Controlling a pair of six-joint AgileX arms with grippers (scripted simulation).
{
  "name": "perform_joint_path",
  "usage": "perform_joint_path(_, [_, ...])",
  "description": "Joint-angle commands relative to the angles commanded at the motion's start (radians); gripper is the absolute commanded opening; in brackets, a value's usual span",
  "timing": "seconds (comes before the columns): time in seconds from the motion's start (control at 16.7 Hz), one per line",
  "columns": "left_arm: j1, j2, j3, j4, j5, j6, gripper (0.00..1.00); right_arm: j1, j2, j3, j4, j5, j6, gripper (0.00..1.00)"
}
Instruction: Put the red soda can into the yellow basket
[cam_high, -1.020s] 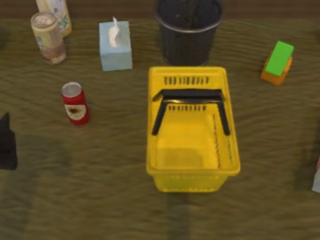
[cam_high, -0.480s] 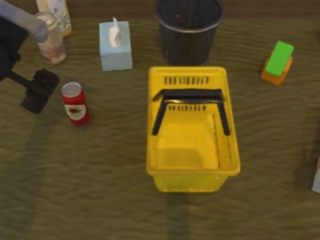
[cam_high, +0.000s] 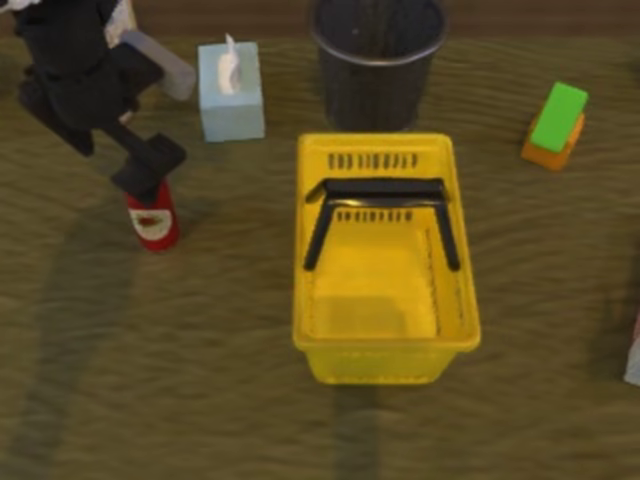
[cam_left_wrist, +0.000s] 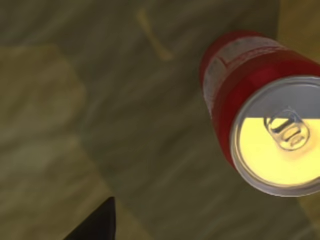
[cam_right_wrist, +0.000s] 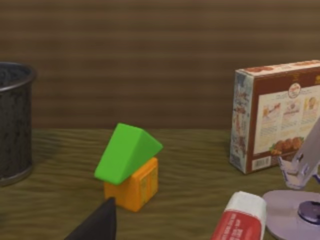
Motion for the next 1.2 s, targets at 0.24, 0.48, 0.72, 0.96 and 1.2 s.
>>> perform_joint_path(0.24, [-0.012,0.112,0.119,-0.057,0.001,0.032,1.0,0.0,0.0,0.0,0.0,0.0,0.0,1.0])
perform_joint_path(0.48, [-0.013,0.116,0.123,-0.059,0.001,0.033,1.0,0.0,0.0,0.0,0.0,0.0,0.0,1.0])
perform_joint_path(0.72, [-0.011,0.12,0.083,-0.015,0.001,0.035,1.0,0.0,0.0,0.0,0.0,0.0,0.0,1.0])
perform_joint_path(0.96, [-0.011,0.14,-0.013,0.104,0.001,0.034,1.0,0.0,0.0,0.0,0.0,0.0,0.0,1.0])
perform_joint_path(1.2, [-0.012,0.145,-0.028,0.121,0.001,0.035,1.0,0.0,0.0,0.0,0.0,0.0,0.0,1.0])
